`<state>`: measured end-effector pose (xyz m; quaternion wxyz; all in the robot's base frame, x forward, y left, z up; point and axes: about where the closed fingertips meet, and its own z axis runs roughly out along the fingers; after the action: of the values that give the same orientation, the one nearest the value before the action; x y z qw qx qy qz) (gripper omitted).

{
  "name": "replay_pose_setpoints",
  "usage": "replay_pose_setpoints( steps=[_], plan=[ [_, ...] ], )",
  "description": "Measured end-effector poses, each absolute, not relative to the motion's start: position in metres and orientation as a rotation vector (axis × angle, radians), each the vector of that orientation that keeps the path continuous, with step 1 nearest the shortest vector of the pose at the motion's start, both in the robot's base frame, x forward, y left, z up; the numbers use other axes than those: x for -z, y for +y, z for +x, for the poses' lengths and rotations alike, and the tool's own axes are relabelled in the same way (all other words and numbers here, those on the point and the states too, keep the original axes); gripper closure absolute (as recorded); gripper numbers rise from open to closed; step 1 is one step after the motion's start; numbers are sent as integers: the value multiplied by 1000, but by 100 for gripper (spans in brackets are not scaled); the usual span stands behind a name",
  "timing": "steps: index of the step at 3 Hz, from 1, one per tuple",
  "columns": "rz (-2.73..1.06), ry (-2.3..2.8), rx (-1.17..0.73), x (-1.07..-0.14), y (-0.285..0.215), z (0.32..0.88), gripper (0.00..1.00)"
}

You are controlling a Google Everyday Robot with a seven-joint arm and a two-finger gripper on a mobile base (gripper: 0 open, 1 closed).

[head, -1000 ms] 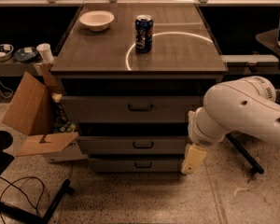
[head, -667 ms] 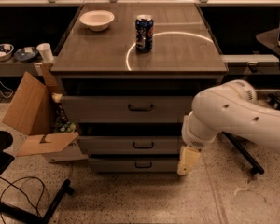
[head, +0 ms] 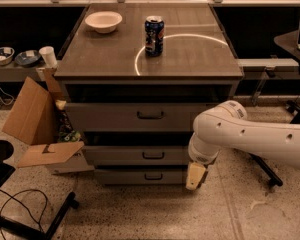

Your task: Open middle drawer

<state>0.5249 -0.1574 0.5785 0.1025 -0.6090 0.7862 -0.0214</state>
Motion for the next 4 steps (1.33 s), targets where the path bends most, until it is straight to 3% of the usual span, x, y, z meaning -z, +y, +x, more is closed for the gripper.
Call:
replay_pose_setpoints(
  steps=[4],
  plan=[
    [-1860,2392,181,-544,-193,549,0]
  ],
)
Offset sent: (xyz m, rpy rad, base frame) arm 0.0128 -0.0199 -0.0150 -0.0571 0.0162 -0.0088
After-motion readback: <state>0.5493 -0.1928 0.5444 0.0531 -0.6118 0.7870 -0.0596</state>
